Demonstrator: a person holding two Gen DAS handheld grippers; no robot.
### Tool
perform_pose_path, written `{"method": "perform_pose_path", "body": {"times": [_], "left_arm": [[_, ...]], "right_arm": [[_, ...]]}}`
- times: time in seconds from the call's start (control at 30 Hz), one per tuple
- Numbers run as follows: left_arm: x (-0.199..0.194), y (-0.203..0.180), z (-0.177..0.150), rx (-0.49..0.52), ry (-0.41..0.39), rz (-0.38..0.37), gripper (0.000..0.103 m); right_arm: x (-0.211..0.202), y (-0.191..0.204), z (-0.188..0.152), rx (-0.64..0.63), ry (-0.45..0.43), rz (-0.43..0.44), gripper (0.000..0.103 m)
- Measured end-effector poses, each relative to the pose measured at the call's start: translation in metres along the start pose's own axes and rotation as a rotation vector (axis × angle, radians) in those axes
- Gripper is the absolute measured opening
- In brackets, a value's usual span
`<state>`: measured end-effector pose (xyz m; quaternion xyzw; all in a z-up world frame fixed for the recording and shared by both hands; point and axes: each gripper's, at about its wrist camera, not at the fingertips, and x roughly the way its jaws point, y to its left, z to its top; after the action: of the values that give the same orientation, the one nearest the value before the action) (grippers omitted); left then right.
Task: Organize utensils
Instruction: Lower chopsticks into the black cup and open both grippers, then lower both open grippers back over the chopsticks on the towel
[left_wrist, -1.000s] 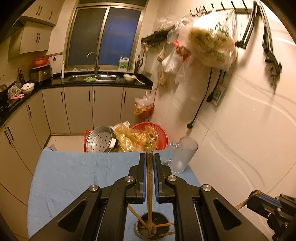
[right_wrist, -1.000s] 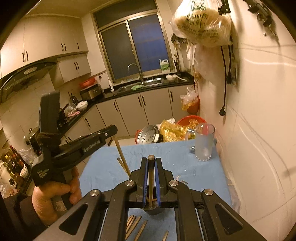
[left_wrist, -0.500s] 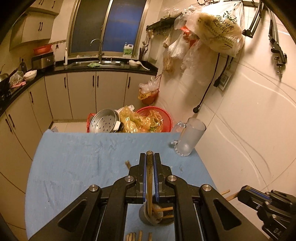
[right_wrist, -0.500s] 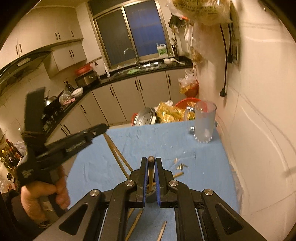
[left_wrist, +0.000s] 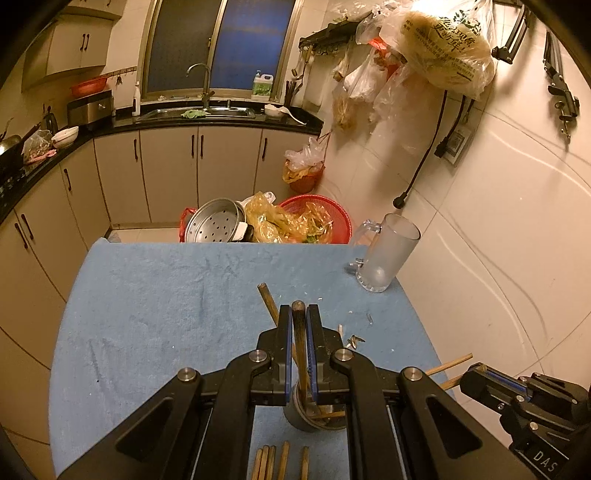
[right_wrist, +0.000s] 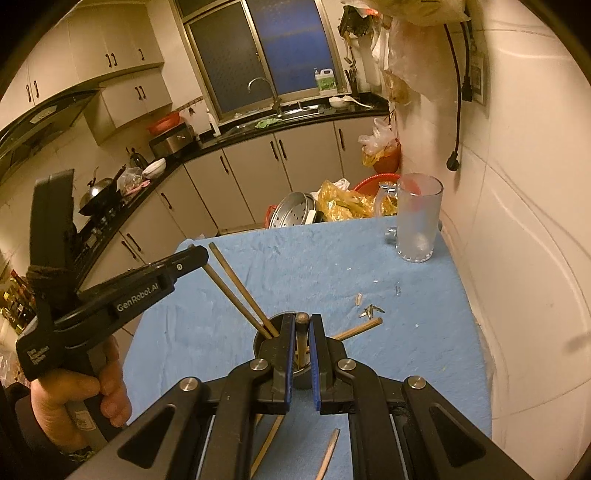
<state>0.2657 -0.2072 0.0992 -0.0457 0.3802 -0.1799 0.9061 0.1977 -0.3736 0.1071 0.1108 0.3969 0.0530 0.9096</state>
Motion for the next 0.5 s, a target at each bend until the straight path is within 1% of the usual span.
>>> {"method": "perform_pose_path", "body": {"times": [0.07, 0.17, 0.23, 0.27, 0.3, 0.33, 0.4, 0.47, 0.5], "left_arm": [[-0.001, 0.001, -0.001, -0.003, 0.004, 0.001, 0.007], [-0.004, 0.003, -0.002, -0.012, 0.011, 0.005, 0.008], [-0.006, 0.005, -0.003, -0.021, 0.017, 0.000, 0.011], [-0.008, 0.005, -0.003, -0.025, 0.017, -0.002, 0.016], [-0.010, 0.006, -0.004, -0.028, 0.013, -0.004, 0.023], [-0.014, 0.007, -0.005, -0.031, 0.005, -0.005, 0.027], [-0.022, 0.009, -0.007, -0.039, -0.008, -0.002, 0.046], [-0.034, 0.016, -0.011, -0.052, -0.036, 0.005, 0.055], [-0.040, 0.019, -0.014, -0.057, -0.046, 0.014, 0.056]], "right_arm": [[0.001, -0.001, -0.001, 0.001, 0.002, -0.002, 0.011], [0.000, -0.001, -0.001, 0.003, -0.003, -0.017, 0.012], [-0.001, -0.001, -0.001, 0.004, -0.004, -0.018, 0.012], [-0.003, 0.000, -0.001, 0.003, -0.006, -0.021, 0.012], [-0.004, 0.000, -0.001, 0.003, -0.009, -0.025, 0.012], [-0.006, 0.000, -0.001, 0.005, -0.013, -0.030, 0.012], [-0.009, -0.001, -0.002, 0.013, -0.016, -0.032, 0.016], [-0.014, -0.002, -0.004, 0.025, -0.014, -0.034, 0.018], [-0.017, -0.004, -0.006, 0.031, -0.012, -0.032, 0.017]]}}
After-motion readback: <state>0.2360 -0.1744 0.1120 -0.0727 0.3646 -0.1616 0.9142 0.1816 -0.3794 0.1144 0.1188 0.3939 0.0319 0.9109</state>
